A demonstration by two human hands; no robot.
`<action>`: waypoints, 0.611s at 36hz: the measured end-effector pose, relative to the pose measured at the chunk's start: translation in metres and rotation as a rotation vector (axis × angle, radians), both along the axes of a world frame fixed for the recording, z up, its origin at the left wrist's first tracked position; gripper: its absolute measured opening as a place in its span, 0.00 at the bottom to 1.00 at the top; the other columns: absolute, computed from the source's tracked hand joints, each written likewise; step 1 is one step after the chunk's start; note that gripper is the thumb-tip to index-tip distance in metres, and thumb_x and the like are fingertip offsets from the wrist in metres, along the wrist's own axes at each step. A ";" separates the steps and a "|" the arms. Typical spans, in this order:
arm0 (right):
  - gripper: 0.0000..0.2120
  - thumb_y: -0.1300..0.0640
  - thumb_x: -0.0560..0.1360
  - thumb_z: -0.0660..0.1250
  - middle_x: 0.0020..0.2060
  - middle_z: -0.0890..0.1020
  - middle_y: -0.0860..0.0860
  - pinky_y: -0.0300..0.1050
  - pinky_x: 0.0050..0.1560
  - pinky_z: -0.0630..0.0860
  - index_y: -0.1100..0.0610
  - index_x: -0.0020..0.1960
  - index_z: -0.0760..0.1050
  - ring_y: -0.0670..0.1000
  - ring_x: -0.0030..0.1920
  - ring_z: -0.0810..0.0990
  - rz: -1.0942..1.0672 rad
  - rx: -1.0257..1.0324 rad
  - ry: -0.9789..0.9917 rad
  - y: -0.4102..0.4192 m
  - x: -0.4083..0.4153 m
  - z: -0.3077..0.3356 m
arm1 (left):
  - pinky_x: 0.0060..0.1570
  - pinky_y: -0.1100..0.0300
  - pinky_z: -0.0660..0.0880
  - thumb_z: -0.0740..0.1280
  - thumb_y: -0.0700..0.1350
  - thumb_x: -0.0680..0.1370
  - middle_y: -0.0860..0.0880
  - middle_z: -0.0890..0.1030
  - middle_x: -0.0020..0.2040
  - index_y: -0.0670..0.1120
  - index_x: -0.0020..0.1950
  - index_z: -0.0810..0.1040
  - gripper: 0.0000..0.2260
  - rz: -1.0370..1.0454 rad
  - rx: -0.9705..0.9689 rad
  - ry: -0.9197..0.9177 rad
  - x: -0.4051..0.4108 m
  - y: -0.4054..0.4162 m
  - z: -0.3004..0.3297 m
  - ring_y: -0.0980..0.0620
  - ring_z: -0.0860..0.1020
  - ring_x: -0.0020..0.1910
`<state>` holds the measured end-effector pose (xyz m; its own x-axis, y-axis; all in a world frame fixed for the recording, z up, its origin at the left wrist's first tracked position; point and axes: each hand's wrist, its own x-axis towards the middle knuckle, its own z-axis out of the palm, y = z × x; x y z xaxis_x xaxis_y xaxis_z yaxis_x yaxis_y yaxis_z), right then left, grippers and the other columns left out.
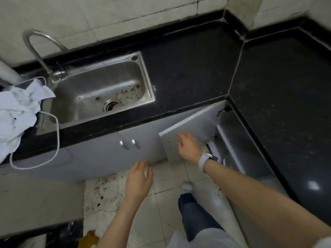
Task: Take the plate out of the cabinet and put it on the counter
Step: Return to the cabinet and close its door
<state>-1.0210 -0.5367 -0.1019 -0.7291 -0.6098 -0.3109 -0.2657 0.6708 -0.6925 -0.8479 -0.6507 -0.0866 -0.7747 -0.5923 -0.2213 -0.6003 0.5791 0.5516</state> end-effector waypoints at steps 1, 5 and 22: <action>0.22 0.63 0.75 0.56 0.68 0.68 0.61 0.56 0.68 0.65 0.60 0.69 0.63 0.62 0.67 0.65 0.042 0.035 0.017 -0.018 -0.020 -0.009 | 0.62 0.52 0.70 0.63 0.42 0.77 0.43 0.78 0.62 0.43 0.63 0.74 0.15 0.018 -0.001 -0.014 -0.013 -0.013 -0.005 0.43 0.74 0.62; 0.27 0.61 0.75 0.54 0.76 0.53 0.55 0.61 0.73 0.52 0.53 0.73 0.54 0.58 0.75 0.47 0.211 0.239 0.143 -0.038 -0.046 -0.033 | 0.59 0.54 0.71 0.63 0.40 0.77 0.41 0.79 0.59 0.41 0.61 0.75 0.13 0.019 -0.010 -0.021 -0.029 -0.025 -0.003 0.42 0.76 0.59; 0.10 0.56 0.74 0.57 0.53 0.79 0.56 0.54 0.68 0.69 0.58 0.46 0.75 0.58 0.70 0.68 -0.076 0.179 0.227 -0.006 -0.023 -0.057 | 0.62 0.49 0.71 0.61 0.40 0.76 0.41 0.75 0.63 0.41 0.64 0.72 0.17 -0.620 -0.013 -0.079 -0.179 -0.064 -0.028 0.41 0.74 0.61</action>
<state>-1.0438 -0.5424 -0.1588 -0.8339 -0.5004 -0.2328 -0.3440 0.8011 -0.4898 -1.0274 -0.7152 -0.1148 -0.9568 -0.0412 -0.2877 -0.1893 0.8393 0.5096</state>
